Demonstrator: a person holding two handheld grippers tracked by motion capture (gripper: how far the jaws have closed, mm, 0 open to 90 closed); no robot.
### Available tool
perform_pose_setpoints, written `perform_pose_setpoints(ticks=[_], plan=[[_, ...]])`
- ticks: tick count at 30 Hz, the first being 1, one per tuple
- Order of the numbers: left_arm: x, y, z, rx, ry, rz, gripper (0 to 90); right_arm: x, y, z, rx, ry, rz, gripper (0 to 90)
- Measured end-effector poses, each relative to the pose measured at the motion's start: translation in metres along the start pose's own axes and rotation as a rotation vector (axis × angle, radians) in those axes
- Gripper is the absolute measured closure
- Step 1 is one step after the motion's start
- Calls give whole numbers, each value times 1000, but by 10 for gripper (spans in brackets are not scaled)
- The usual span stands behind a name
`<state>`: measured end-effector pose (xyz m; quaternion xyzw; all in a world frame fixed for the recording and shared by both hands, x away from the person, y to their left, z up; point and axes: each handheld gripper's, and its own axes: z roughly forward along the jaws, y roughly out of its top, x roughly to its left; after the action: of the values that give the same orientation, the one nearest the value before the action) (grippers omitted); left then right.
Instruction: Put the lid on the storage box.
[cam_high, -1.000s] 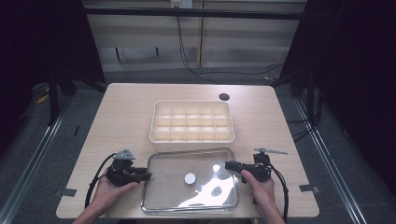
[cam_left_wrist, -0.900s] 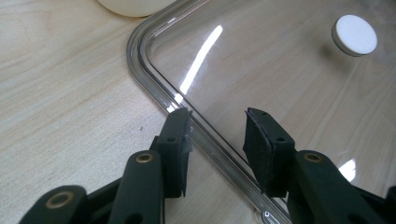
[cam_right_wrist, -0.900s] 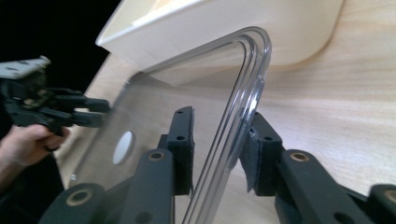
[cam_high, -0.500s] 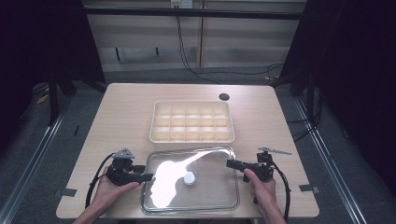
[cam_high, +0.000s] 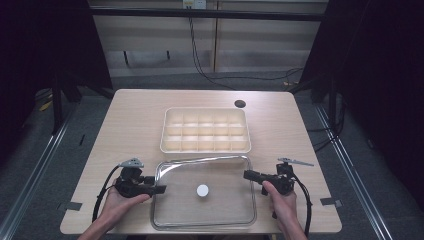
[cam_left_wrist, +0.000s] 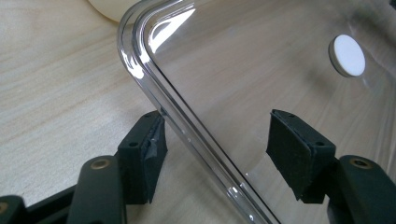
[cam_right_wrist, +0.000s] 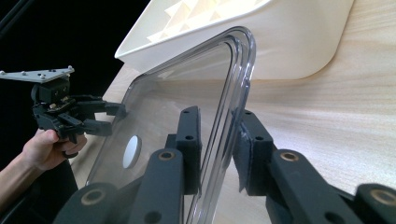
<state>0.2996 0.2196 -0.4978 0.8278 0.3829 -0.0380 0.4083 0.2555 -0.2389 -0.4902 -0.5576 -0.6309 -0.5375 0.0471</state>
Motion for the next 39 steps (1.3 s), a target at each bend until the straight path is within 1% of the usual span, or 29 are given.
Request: perform_pose_setpoints(ticks=[4,7,8,10,11,13,17,22,26,28,29,31,34,35,39], plan=[[1,0,0,-6,-15,-22,400,0,0,0,3,-4,-4,736],[2,0,-1,-10,-28,-32,425,-1,0,1,6,-14,-3,735],[3,0,-2,-11,-39,-34,432,-1,0,1,7,-16,-4,734],[3,0,-3,-20,-41,-39,452,-1,1,1,9,-21,-2,732],[2,0,-3,-23,-38,-34,456,-2,1,1,8,-20,-3,732],[2,1,-4,-29,-35,-38,467,-2,1,1,15,-35,-8,726],[-1,3,-8,-47,-40,-21,502,-2,1,0,21,-61,-15,715],[-3,3,-9,-52,-37,-6,508,-1,0,-1,29,-79,-25,708],[-5,3,-11,-58,-41,-5,514,-1,0,0,28,-80,-23,706],[-6,3,-12,-56,-51,7,513,-1,0,0,28,-81,-24,704],[-7,3,-12,-60,-49,4,513,-1,0,0,25,-80,-26,703],[-8,3,-12,-57,-52,12,516,-1,0,-1,26,-82,-26,700],[-8,3,-13,-60,-63,7,525,-1,0,-1,23,-84,-29,696],[-8,3,-14,-59,-62,12,529,-1,0,0,23,-86,-29,694],[-9,4,-16,-73,-64,-1,549,1,1,-1,23,-93,-33,689]])
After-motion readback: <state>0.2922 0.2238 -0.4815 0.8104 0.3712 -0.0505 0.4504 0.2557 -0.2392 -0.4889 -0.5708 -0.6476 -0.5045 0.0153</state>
